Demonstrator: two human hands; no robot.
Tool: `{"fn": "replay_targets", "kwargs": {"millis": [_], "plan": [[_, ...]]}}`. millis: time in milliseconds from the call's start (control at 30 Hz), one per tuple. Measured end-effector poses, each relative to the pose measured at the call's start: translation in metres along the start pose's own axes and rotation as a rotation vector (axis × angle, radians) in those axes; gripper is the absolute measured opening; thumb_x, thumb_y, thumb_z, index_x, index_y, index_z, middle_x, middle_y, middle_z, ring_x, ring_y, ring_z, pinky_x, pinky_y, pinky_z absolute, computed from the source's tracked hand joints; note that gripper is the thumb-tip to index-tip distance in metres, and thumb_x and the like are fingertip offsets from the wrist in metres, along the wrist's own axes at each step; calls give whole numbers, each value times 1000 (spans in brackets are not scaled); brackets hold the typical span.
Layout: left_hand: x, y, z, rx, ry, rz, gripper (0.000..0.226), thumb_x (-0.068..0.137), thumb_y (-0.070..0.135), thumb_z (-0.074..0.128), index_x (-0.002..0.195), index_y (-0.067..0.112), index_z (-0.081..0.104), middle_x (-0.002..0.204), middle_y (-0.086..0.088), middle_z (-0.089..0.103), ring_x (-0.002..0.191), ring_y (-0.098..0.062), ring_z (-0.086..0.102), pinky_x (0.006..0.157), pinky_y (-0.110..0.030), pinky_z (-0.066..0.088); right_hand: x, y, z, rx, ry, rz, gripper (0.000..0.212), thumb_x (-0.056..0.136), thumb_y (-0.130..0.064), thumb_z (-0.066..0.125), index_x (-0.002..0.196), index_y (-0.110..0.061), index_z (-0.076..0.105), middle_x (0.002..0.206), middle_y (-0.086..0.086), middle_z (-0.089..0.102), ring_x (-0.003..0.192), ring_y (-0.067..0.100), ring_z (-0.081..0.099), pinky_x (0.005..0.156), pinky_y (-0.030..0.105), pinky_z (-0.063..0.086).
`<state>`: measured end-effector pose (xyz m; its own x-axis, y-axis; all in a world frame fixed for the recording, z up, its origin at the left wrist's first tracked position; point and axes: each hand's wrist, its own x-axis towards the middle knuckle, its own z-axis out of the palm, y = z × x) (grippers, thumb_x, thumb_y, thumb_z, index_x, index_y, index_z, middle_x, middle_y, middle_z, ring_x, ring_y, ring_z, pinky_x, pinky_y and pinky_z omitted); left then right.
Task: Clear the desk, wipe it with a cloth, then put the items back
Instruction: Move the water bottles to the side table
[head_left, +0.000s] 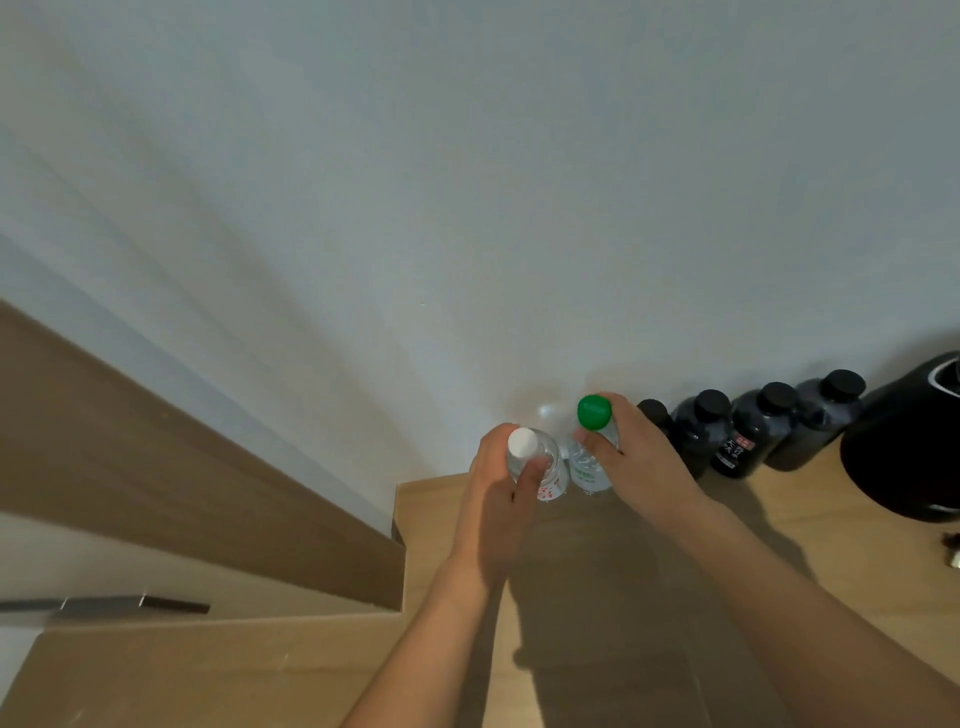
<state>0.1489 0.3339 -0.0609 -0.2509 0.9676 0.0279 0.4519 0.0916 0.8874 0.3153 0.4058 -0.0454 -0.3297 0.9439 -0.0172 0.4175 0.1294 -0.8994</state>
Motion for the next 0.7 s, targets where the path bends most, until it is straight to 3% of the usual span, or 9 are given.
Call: {"fn": "replay_targets", "kwargs": {"millis": [167,300,400,467,533,600,700], "plan": [[-24,19,-22,-132,14,-43,39,92,58,51,125,39,46,104,20,62,98,-3,62,82,-24,50,-30,-15,-5,44,78,-7,23,97,-29,61,118,-21,55,101,-10,61,96,8,58,85,27,45],[-43,62,-45,-189,154,34,28,101,44,51,125,30,43,110,24,61,100,6,61,78,-12,48,-60,-56,-12,264,299,-34,22,97,-36,60,113,-21,58,103,-9,63,100,9,59,92,29,47],[-54,97,-64,-258,344,142,19,102,36,52,115,23,47,106,12,66,94,4,62,75,-8,45,-80,-87,-20,333,419,-17,22,97,-46,57,109,-28,56,102,-7,63,100,12,60,90,32,47],[-55,117,-73,-308,442,183,19,98,35,52,107,18,52,98,7,68,87,-2,64,72,-12,46,-89,-105,-28,354,508,0,21,96,-46,59,102,-26,57,98,-2,64,94,14,62,85,34,48],[-53,131,-77,-345,465,204,25,91,38,55,102,15,56,91,5,69,83,-9,64,70,-19,48,-96,-118,-34,354,598,10,27,94,-40,63,94,-14,59,87,8,63,79,16,60,75,34,47],[-52,140,-73,-357,427,212,22,88,43,60,94,22,57,88,0,69,81,-15,66,69,-26,51,-103,-125,-37,336,653,25,34,92,-36,67,85,-4,58,79,17,61,67,20,55,67,34,46],[-50,143,-54,-396,332,180,18,89,40,68,88,26,56,87,-3,70,82,-21,68,72,-31,55,-115,-121,-47,277,715,68,28,89,-28,69,78,-5,58,73,15,61,67,29,58,66,36,47]]}}
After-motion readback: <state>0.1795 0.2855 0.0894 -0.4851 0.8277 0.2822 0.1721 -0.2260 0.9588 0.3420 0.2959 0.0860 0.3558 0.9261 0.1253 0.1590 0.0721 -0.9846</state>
